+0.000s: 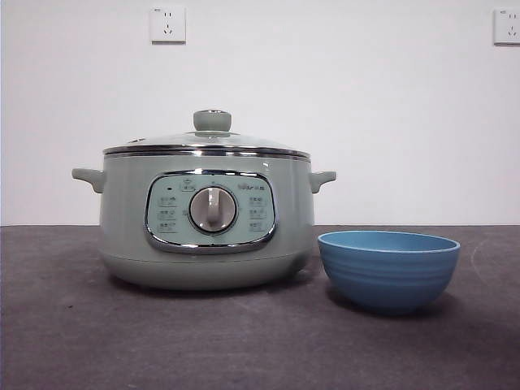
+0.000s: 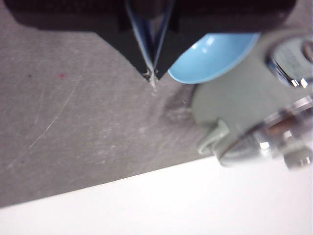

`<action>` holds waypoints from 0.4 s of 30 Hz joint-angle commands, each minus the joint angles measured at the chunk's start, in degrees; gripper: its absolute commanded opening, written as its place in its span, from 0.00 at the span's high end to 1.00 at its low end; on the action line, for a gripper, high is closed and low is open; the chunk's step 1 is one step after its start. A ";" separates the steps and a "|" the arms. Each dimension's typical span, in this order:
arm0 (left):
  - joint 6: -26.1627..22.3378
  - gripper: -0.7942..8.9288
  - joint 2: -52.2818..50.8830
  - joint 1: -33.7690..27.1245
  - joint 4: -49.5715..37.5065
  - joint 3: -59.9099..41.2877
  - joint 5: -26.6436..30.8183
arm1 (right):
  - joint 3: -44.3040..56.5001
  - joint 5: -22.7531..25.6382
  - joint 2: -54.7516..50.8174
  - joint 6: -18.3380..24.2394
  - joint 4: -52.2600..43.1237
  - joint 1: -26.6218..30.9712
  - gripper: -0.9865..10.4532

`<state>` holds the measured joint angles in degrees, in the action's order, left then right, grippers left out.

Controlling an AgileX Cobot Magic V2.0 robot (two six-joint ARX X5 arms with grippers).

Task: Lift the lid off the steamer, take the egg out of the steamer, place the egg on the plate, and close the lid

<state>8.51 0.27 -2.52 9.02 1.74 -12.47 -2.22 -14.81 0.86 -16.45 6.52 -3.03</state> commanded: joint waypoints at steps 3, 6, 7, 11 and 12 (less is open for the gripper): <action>7.28 0.93 0.02 -0.09 0.61 5.18 -3.04 | -4.39 -0.35 3.13 -7.23 -0.44 -0.13 0.92; 8.22 0.93 0.55 -0.09 2.36 8.74 -4.46 | -7.82 -1.60 6.32 -7.28 -0.37 -0.13 0.92; 8.22 0.93 0.94 -0.09 3.21 10.12 -4.46 | -9.31 -1.84 7.78 -7.28 -0.13 -0.13 0.92; 8.17 0.93 3.28 -0.09 6.80 15.56 -5.49 | -16.59 -4.37 14.14 -5.95 3.80 -0.15 0.92; 8.02 0.93 4.09 -0.09 7.63 16.85 -6.29 | -18.40 -5.51 15.72 -5.11 4.90 -0.13 0.92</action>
<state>16.16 4.05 -2.52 16.73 17.85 -18.20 -19.64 -19.81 15.94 -22.48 11.57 -3.03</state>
